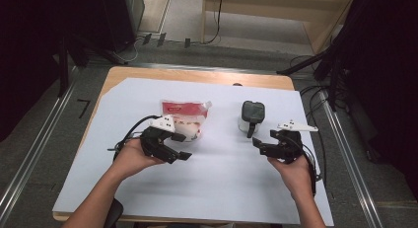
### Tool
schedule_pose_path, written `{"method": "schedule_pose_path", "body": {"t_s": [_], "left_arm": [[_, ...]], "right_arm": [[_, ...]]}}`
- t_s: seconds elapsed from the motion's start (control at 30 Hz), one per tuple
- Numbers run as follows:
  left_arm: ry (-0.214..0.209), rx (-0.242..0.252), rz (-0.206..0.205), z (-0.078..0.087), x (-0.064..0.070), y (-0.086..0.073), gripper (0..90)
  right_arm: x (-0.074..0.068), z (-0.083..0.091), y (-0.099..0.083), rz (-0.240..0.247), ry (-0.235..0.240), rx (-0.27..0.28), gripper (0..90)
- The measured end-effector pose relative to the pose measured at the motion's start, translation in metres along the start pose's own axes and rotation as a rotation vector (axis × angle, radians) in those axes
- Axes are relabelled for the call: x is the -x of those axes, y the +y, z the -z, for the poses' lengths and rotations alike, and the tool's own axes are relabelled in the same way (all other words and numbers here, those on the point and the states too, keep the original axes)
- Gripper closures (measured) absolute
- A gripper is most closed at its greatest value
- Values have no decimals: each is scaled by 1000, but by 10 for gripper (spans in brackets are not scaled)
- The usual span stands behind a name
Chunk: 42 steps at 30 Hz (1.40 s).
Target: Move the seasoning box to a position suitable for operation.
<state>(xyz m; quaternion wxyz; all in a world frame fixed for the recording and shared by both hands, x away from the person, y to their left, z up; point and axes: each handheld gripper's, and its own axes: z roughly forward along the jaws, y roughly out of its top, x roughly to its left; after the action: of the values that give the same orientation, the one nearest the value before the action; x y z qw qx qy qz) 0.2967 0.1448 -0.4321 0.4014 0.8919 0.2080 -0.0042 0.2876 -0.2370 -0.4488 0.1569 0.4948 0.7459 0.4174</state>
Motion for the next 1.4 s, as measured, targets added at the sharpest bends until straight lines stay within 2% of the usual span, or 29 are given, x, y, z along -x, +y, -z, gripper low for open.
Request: {"method": "schedule_pose_path", "body": {"t_s": [0.03, 0.17, 0.23, 0.33, 0.43, 0.57, 0.87, 1.0, 1.17, 1.23, 1.33, 1.37, 1.4], "left_arm": [[-2, 0, 1, 0, 0, 0, 323], [3, -4, -2, 0, 0, 0, 325], [7, -12, -8, 0, 0, -1, 325], [11, -15, -10, -1, 0, -1, 327], [10, -19, -14, -1, 0, -1, 327], [9, -22, -13, -2, 0, -1, 327], [8, -24, -16, -2, 1, -1, 327], [6, -23, -15, -2, 1, -1, 327], [4, -24, -19, -2, 1, -1, 327], [1, -23, -13, -2, 0, -1, 327], [-7, -10, -1, -1, -1, -1, 327], [-8, -11, -5, -1, -1, -1, 327], [-7, -14, -7, -1, -1, -1, 327]], "right_arm": [[0, 0, 0, 0, 0, 0, 212], [-1, -13, 12, -10, -56, -13, 135], [-2, -20, 17, -17, -87, -11, 133], [-1, -28, 22, -48, -104, -5, 133], [-1, -36, 25, -45, -140, -5, 102], [1, -46, 27, -72, -151, -16, 73], [1, -65, 29, -140, -203, 15, 23], [-2, -68, 31, -132, -217, 54, 17], [-6, -79, 32, -145, -244, 53, 16], [-9, -85, 32, -138, -278, 54, 10], [-12, -94, 29, -166, -298, 65, 9], [-13, -96, 29, -165, -305, 65, 8], [-15, -99, 28, -155, -331, 67, 8]]}}
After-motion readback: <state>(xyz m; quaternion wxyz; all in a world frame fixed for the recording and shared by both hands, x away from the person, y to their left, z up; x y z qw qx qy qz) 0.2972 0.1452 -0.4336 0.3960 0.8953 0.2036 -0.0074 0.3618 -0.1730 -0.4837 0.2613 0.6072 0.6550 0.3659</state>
